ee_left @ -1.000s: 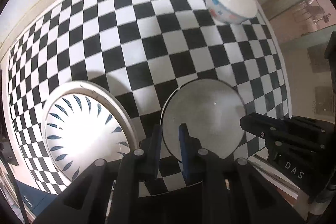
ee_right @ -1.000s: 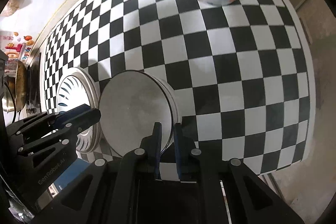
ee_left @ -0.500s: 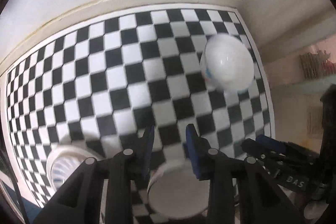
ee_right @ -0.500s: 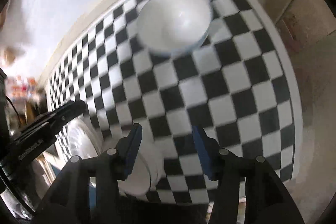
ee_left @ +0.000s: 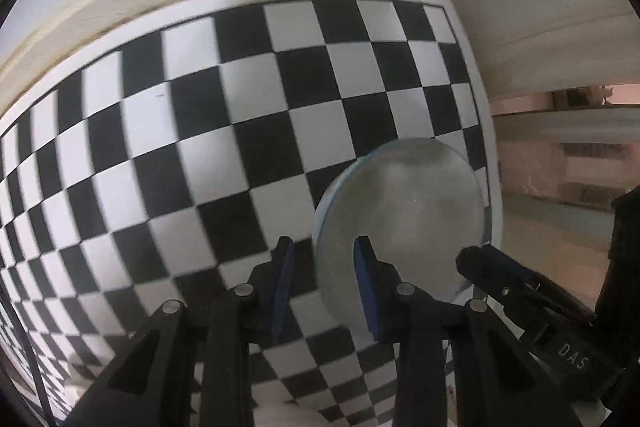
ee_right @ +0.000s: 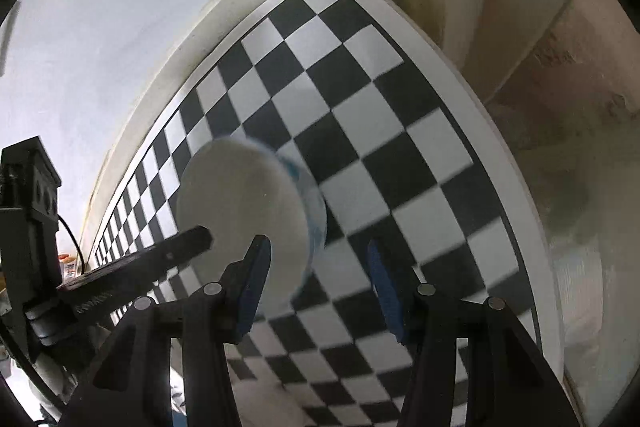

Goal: Organize plates and bowls

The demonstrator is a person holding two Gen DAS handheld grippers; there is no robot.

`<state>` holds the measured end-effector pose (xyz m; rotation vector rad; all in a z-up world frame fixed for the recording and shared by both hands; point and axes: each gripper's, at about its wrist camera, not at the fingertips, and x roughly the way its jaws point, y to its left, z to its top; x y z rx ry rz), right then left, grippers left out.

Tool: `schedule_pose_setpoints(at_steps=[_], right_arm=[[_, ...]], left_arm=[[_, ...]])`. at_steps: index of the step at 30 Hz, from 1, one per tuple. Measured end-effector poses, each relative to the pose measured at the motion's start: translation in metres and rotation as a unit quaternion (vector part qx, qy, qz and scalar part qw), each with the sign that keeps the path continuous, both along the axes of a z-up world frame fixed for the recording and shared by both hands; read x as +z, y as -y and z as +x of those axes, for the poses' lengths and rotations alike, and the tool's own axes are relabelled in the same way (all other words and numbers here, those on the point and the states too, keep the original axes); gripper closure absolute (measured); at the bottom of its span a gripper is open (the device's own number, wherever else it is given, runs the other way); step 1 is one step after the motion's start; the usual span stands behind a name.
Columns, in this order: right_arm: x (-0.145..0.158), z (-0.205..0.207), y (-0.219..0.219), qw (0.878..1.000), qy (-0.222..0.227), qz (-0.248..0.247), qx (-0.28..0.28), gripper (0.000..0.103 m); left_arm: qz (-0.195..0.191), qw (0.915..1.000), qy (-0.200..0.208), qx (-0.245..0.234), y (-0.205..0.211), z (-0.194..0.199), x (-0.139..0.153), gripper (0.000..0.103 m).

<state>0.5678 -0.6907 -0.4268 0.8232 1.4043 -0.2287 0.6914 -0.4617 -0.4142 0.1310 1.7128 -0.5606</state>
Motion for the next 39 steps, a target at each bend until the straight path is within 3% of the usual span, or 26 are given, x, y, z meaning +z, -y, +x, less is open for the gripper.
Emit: schedule_pose_setpoints(at_steps=[2, 4, 5, 8, 21, 30, 39], right_arm=[[-0.009, 0.008, 0.004, 1.0, -0.008, 0.001, 0.006, 0.053], [-0.017, 0.008, -0.003, 1.0, -0.014, 0.006, 0.014, 0.069], [-0.022, 0.011, -0.003, 1.0, -0.022, 0.01, 0.016, 0.086], [-0.028, 0.012, -0.003, 0.999, -0.027, 0.015, 0.016, 0.092], [-0.009, 0.021, -0.03, 0.998, -0.021, -0.011, 0.058, 0.094], [0.038, 0.008, -0.046, 0.997, 0.017, -0.02, 0.072, 0.094], [0.088, -0.025, -0.078, 0.994, 0.048, -0.033, 0.087, 0.094]], left_arm=[[0.001, 1.0, -0.007, -0.001, 0.004, 0.002, -0.009, 0.081], [0.0, 1.0, -0.007, 0.002, 0.003, 0.001, -0.013, 0.087], [0.0, 1.0, -0.007, 0.003, 0.003, 0.0, -0.014, 0.09], [0.005, 0.9999, 0.008, -0.005, 0.005, -0.006, -0.012, 0.091], [0.005, 0.9982, 0.059, -0.003, 0.008, -0.032, 0.023, 0.091], [-0.021, 0.9955, 0.093, 0.006, -0.019, -0.027, 0.08, 0.091], [-0.043, 0.9923, 0.115, 0.011, -0.058, -0.066, 0.13, 0.091]])
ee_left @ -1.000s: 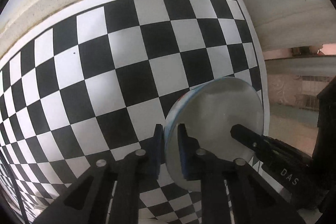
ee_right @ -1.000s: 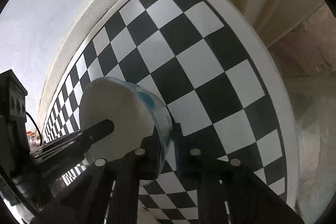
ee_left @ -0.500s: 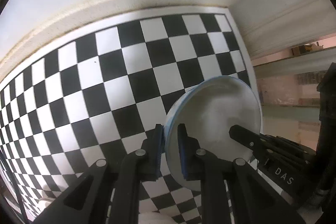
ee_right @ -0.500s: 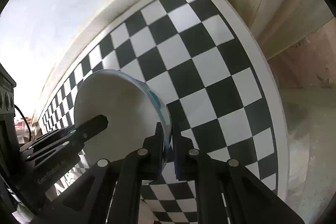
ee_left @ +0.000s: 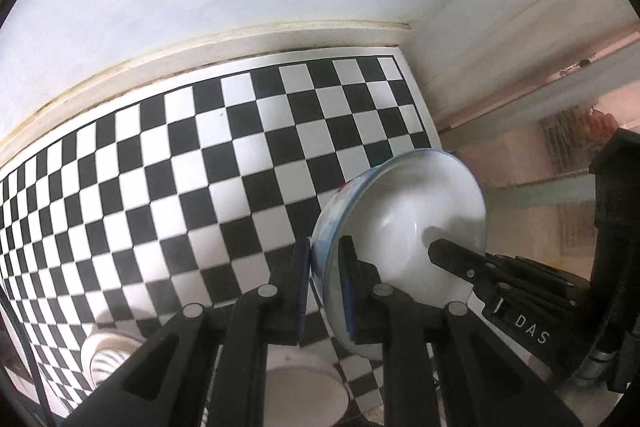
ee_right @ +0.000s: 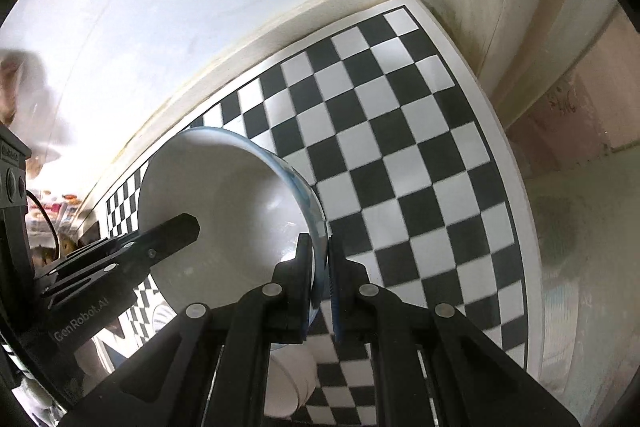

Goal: Organize plates and bowls

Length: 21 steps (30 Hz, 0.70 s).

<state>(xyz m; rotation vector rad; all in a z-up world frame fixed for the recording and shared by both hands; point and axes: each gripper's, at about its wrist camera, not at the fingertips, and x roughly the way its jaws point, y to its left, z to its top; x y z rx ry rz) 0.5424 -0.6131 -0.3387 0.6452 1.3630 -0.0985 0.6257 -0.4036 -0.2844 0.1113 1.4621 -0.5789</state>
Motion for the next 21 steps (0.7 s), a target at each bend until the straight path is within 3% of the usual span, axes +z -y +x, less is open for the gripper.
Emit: schedule_pose_setpoints(at_steps=[13, 21], right_arm=[[0.025, -0.07, -0.061, 1.0, 0.011, 0.005, 0.021, 0.094], [0.017, -0.101, -0.094, 1.0, 0.001, 0.011, 0.029, 0.094]], left_arm=[[-0.01, 0.9999, 0.011, 0.008, -0.065, -0.068, 0.024, 0.091], [0.002, 0.9999, -0.001, 0.014, -0.092, -0.096, 0.007, 0.091]])
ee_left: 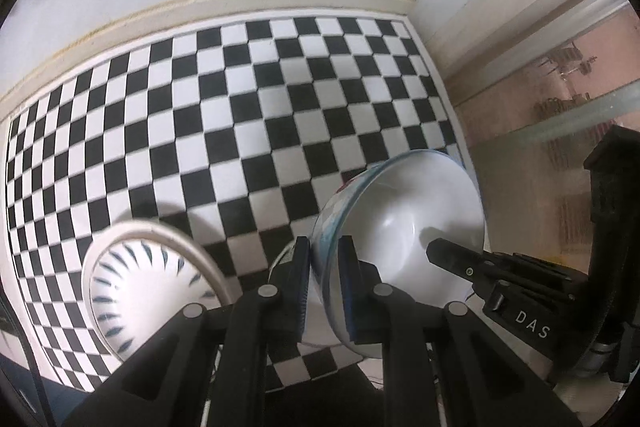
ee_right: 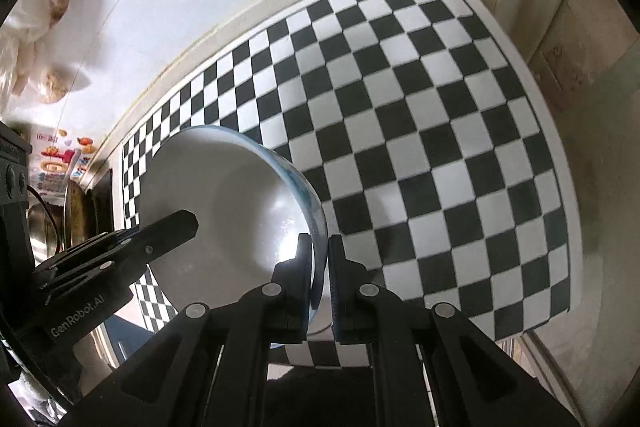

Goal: Organize plates and bowls

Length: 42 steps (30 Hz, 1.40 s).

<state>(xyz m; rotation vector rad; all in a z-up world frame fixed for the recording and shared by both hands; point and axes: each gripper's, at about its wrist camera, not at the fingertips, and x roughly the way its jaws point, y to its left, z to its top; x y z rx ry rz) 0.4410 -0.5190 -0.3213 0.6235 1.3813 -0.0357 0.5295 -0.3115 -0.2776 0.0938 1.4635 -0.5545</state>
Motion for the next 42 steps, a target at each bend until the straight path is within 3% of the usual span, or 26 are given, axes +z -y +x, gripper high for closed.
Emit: schedule_pose_setpoints(at_steps=[20, 42], right_arm=[[-0.067, -0.016, -0.029, 0.998, -0.056, -0.009, 0.03, 0.093], [-0.08, -0.004, -0.052, 0.995, -0.069, -0.035, 0.06, 0.093]], left_arm=[[0.056, 0.9974, -0.044, -0.003, -0.013, -0.025, -0.071, 0.091], [0.094, 0.9943, -0.048, 0.014, -0.017, -0.033, -0.088, 0.091]])
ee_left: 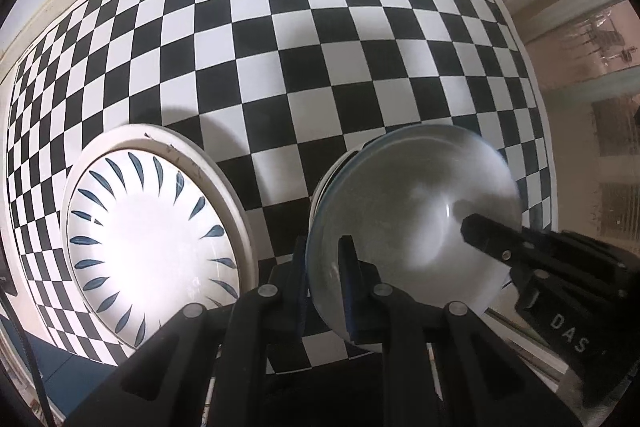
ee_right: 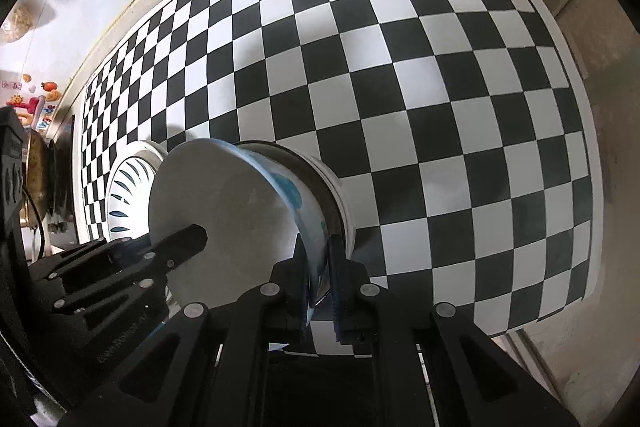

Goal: Organize plates and bowls

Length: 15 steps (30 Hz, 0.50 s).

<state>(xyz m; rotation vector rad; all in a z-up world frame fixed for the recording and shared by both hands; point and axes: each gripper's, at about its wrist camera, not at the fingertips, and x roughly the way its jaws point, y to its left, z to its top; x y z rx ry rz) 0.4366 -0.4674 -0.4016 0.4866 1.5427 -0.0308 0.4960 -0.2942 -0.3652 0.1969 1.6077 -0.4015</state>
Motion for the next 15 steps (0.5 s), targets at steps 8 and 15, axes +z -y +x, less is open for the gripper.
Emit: schedule_pose_setpoints(at_steps=[8, 15], right_arm=[[0.0036, 0.0044, -0.0052, 1.0, 0.006, -0.011, 0.005, 0.092], [0.0023, 0.003, -0.0008, 1.0, 0.004, 0.003, -0.001, 0.091]], left_arm=[[-0.004, 1.0, -0.006, 0.006, -0.0014, -0.0006, -0.0034, 0.091], [-0.004, 0.9999, -0.01, 0.009, -0.0019, 0.001, -0.0052, 0.09]])
